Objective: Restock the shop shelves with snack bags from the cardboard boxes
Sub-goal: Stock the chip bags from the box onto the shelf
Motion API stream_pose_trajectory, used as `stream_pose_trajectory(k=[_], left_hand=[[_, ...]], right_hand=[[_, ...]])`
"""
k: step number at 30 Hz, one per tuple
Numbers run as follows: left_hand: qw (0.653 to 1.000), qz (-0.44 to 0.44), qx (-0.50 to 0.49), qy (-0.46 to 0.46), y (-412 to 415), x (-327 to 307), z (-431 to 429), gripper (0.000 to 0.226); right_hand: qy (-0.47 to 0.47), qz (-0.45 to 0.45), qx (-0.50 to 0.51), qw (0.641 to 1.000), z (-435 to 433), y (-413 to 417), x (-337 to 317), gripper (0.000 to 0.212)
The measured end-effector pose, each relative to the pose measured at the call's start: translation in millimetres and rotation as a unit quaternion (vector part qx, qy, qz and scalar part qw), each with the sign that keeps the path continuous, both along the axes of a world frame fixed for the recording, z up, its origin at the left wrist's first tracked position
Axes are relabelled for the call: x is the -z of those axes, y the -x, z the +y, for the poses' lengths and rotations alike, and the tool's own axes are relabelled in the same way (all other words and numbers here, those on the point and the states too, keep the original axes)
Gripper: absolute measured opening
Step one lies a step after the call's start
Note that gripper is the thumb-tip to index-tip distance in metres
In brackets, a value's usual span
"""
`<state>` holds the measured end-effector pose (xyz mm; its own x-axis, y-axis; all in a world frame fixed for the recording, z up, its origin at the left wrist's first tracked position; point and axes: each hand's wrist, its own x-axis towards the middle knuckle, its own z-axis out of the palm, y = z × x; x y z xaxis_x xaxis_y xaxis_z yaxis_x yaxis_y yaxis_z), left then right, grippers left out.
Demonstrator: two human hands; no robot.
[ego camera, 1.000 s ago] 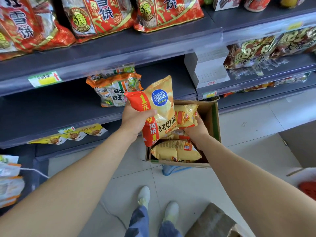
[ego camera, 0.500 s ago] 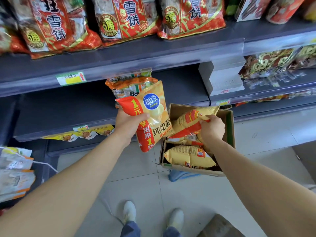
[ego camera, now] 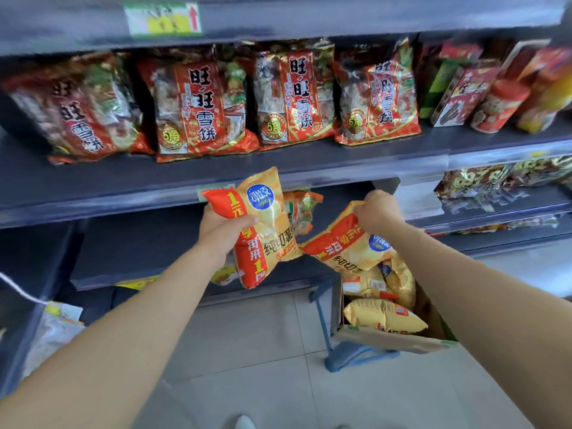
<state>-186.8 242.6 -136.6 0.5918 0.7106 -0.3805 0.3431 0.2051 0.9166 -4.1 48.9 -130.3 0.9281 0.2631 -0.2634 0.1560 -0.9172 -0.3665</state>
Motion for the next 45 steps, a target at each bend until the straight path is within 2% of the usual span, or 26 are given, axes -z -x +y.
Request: stream_pose_trajectory(k=[4, 10, 12, 15, 17, 19, 22, 29, 36, 41, 45], left_hand=[[0.999, 0.049, 0.009, -0.021, 51, -2, 59, 0.066], [0.995, 0.089, -0.03, -0.027, 122, 8, 134, 0.065], [0.993, 0.108, -0.038, -0.029, 139, 16, 153, 0.068], [0.987, 0.146, -0.052, -0.035, 157, 31, 172, 0.069], [0.984, 0.163, -0.075, -0.026, 163, 40, 181, 0.067], [0.982, 0.165, -0.095, -0.01, 166, 50, 193, 0.067], [0.978, 0.171, -0.123, 0.0, 168, 71, 210, 0.067], [0.975, 0.145, -0.168, 0.009, 166, 132, 251, 0.065], [0.985, 0.075, -0.148, -0.056, 152, 208, 333, 0.069], [0.983, -0.006, -0.156, -0.096, 129, 258, 386, 0.069], [0.982, -0.023, -0.144, -0.122, 112, 297, 422, 0.064]], right_hand=[[-0.016, 0.019, -0.016, 1.0, 61, 34, -8, 0.029], [-0.038, 0.052, -0.107, 0.992, 154, 83, 5, 0.032], [-0.008, 0.068, -0.157, 0.985, 175, 102, 11, 0.03], [0.127, 0.019, -0.261, 0.957, 206, 125, 17, 0.02], [0.174, 0.023, -0.304, 0.936, 224, 130, 25, 0.028], [0.166, 0.033, -0.316, 0.934, 244, 133, 37, 0.034], [0.096, 0.052, -0.272, 0.956, 271, 137, 67, 0.03], [0.05, -0.031, -0.296, 0.953, 323, 154, 139, 0.015], [0.018, -0.162, -0.327, 0.931, 387, 147, 221, 0.029], [0.022, -0.269, -0.344, 0.899, 436, 131, 267, 0.036], [0.025, -0.347, -0.346, 0.871, 467, 121, 286, 0.041]])
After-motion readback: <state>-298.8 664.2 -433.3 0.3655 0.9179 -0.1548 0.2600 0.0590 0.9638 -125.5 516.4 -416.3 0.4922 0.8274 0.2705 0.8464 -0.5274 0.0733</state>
